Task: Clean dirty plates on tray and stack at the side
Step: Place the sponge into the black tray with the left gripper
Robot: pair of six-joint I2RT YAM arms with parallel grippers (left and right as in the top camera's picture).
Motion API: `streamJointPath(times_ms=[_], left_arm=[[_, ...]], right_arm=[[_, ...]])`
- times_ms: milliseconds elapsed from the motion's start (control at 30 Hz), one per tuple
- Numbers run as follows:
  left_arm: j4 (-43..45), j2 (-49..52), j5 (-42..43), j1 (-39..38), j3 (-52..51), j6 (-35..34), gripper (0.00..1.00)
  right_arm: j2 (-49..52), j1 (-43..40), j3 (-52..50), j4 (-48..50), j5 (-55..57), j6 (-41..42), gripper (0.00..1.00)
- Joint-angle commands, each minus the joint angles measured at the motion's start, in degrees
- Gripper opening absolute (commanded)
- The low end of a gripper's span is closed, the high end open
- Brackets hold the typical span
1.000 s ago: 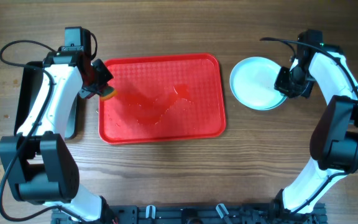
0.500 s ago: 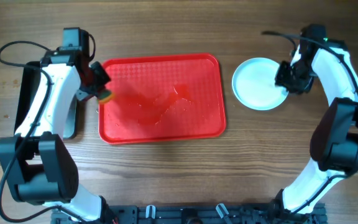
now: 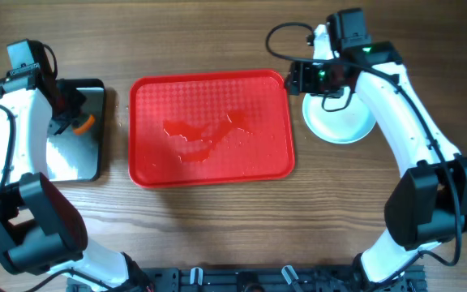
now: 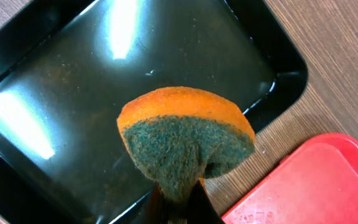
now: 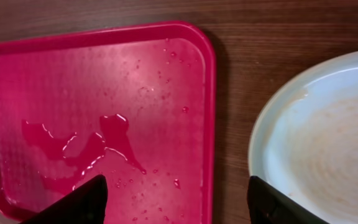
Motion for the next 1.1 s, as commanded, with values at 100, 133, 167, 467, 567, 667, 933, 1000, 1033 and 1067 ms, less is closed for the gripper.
streamJointPath(times_ms=[100, 133, 167, 467, 567, 667, 933, 1000, 1033, 1067], left_arm=[[0.37, 6.8, -6.23, 0.83, 1.09, 0.66, 0.05], [0.74, 8.55, -6.23, 1.62, 1.09, 0.42, 0.09], [0.85, 9.25, -6.12, 2.05, 1.09, 0.2, 0.1], [0.83, 11.13, -5.99, 2.99, 1.29, 0.24, 1.0], [-3.58, 8.61, -5.99, 2.91, 4.85, 0.24, 1.0], [-10.51, 2.54, -5.97, 1.9, 10.73, 0.26, 1.0], [-11.67, -6.95, -2.12, -0.33, 11.34, 0.28, 1.0], [-11.67, -6.95, -2.12, -0.33, 11.34, 0.28, 1.0], [-11.67, -6.95, -2.12, -0.33, 11.34, 0.28, 1.0], [-11.67, -6.95, -2.12, -0.33, 11.34, 0.26, 1.0]], right_arm=[[0.11, 1.97, -0.04, 0.13, 1.07, 1.03, 0.73], [0.11, 1.97, -0.09, -0.13, 1.07, 0.92, 0.73], [0.11, 1.97, -0.09, -0.35, 1.05, 0.92, 0.73], [0.11, 1.97, -0.09, -1.95, 1.05, -0.59, 0.73], [-0.35, 1.88, 0.04, -1.97, 1.03, -0.59, 0.73], [-3.02, 1.44, 1.57, -2.58, 1.01, -0.85, 0.73], [-25.33, 1.16, 7.28, -5.92, 3.87, -1.95, 0.99], [-31.17, 1.16, 7.28, -5.97, 2.43, -0.2, 1.0], [-34.21, 1.16, 7.28, -6.01, 0.87, 4.02, 0.99], [-35.87, 1.16, 7.28, -5.99, 0.55, 7.78, 1.0]])
